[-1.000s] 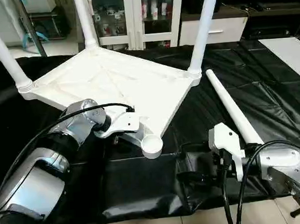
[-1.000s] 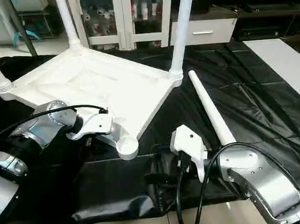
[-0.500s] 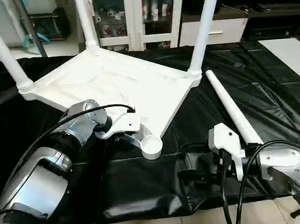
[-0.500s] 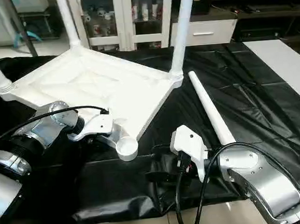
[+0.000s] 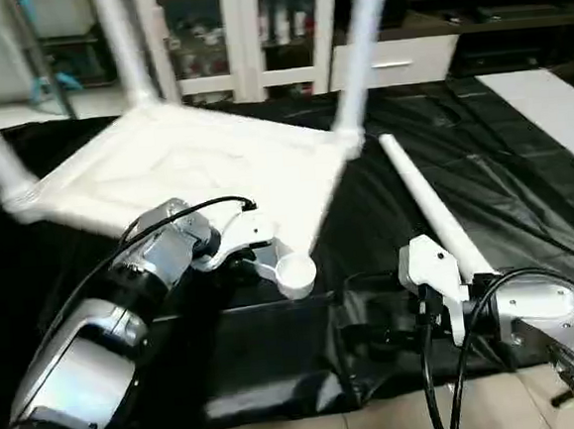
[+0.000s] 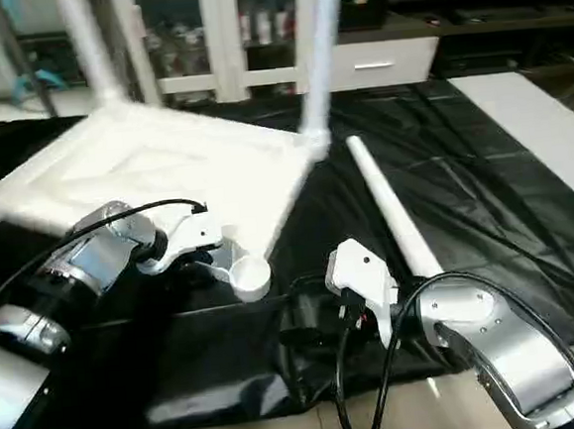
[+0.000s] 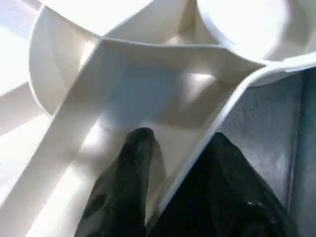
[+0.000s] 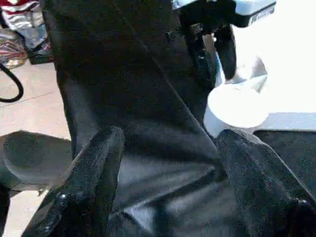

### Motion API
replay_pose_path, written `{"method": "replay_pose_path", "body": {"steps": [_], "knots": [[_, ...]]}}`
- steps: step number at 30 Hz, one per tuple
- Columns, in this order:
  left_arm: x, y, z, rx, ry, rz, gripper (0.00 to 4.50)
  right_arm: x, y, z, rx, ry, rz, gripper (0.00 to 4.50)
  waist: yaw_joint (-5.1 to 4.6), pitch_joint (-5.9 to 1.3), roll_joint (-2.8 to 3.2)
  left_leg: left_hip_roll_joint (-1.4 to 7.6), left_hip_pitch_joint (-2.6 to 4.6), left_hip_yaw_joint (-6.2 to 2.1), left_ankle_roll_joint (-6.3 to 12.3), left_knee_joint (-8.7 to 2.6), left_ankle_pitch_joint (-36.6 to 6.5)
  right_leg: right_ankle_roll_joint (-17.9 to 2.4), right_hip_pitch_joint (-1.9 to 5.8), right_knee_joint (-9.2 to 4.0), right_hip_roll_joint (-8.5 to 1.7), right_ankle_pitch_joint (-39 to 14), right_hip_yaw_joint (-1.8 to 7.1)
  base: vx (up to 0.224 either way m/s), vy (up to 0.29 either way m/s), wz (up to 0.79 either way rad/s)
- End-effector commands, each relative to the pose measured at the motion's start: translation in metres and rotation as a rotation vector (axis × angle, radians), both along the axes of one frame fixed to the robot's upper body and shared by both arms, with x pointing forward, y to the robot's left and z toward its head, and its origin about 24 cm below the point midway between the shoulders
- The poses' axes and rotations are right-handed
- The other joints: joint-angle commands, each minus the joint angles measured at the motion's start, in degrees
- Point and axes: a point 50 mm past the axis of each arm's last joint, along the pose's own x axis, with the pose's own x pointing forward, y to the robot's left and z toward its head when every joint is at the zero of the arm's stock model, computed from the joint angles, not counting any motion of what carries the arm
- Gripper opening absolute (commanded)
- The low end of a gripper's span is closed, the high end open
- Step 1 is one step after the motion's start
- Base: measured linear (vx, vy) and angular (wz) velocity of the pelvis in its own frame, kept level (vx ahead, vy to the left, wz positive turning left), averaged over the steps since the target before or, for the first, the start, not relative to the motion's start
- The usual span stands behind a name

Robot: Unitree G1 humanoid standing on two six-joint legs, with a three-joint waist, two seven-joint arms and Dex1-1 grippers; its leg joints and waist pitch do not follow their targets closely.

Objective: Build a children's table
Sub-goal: Rotate table base

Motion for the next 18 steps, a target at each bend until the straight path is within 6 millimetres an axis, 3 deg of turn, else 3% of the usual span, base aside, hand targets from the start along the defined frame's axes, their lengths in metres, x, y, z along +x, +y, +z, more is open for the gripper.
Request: {"method": "replay_pose_path", "body": {"steps": [1, 5, 8, 11, 12, 13, 14, 15, 17, 18], "knots": [[-0.007, 0.023, -0.021, 0.041, 0.034, 0.179, 1.44, 0.003, 0.002, 0.002, -0.010, -0.027, 0.007, 3.22, 0.47, -3.04, -1.20, 3.34, 0.07, -2.53, 1.56, -4.38, -15.7, -7.0, 2.49, -5.56, -4.78, -27.8, 2.71, 0.000, 0.000, 0.00], [-0.011, 0.028, -0.026, 0.089, 0.024, 0.250, 1.31, 0.003, 0.002, 0.002, -0.010, -0.027, 0.007, 3.22, 0.04, -2.85, -1.15, 3.25, 0.17, -2.94, 1.16, -4.60, -17.6, -4.5, 2.44, -6.31, -4.73, -32.7, 2.17, 0.000, 0.000, 0.00], [-0.017, 0.031, -0.029, 0.132, 0.021, 0.297, 1.27, 0.005, 0.003, 0.002, -0.010, -0.028, 0.005, 3.22, -0.35, -2.68, -1.08, 3.17, 0.56, -3.07, 0.94, -4.57, -19.5, -3.9, 2.16, -6.86, -4.75, -34.8, 1.82, 0.000, 0.000, 0.00], [-0.023, 0.039, -0.036, 0.204, 0.009, 0.366, 1.19, 0.007, 0.004, 0.001, -0.015, -0.032, -0.007, 3.22, -1.30, -2.25, -0.50, 3.12, 1.25, -3.62, 0.35, -4.87, -24.6, -3.2, 2.07, -7.76, -4.45, -36.6, 0.83, 0.000, 0.000, 0.00], [-0.025, 0.042, -0.038, 0.229, 0.000, 0.396, 1.10, 0.008, 0.004, 0.001, -0.019, -0.035, -0.015, 3.22, -2.26, -2.08, -0.44, 2.95, 1.66, -4.03, -0.39, -4.76, -28.5, -1.8, 1.97, -8.38, -4.32, -38.8, -0.02, 0.000, 0.000, 0.00], [-0.025, 0.043, -0.038, 0.233, -0.001, 0.401, 1.08, 0.009, 0.004, 0.001, -0.019, -0.036, -0.016, 3.22, -2.56, -2.16, -0.31, 2.92, 1.92, -4.18, -0.53, -4.64, -29.3, -1.6, 2.08, -8.53, -4.52, -38.8, -0.21, 0.000, 0.000, 0.00], [-0.027, 0.045, -0.040, 0.245, -0.001, 0.415, 1.08, 0.009, 0.004, 0.000, -0.020, -0.038, -0.020, 3.22, -3.49, -2.00, -0.08, 3.06, 1.66, -4.70, -0.51, -5.03, -31.5, -1.2, 2.61, -8.80, -4.30, -38.0, -0.99, 0.000, 0.000, 0.00], [-0.029, 0.047, -0.040, 0.255, 0.001, 0.430, 1.05, 0.010, 0.004, 0.000, -0.021, -0.039, -0.023, 3.22, -4.26, -1.67, 0.59, 3.45, 1.61, -5.40, -1.09, -5.59, -36.1, 0.0, 3.13, -9.13, -3.99, -38.3, -2.16, 0.000, 0.000, 0.00], [-0.030, 0.050, -0.041, 0.252, 0.008, 0.454, 1.01, 0.010, 0.004, 0.000, -0.020, -0.040, -0.024, 3.22, -5.25, -1.33, 1.22, 4.19, 1.76, -6.33, -1.86, -6.75, -42.7, 0.4, 4.01, -8.70, -3.34, -35.7, -3.40, -0.056, 0.034, -0.17], [-0.031, 0.052, -0.040, 0.259, 0.004, 0.473, 0.94, 0.010, 0.004, 0.000, -0.019, -0.041, -0.025, 3.22, -3.33, -0.79, 2.74, 6.29, -4.36, -6.89, -4.04, -13.41, -56.5, -2.4, 9.23, 5.32, -1.42, -17.1, -1.40, -0.078, 0.029, -0.15]]}}
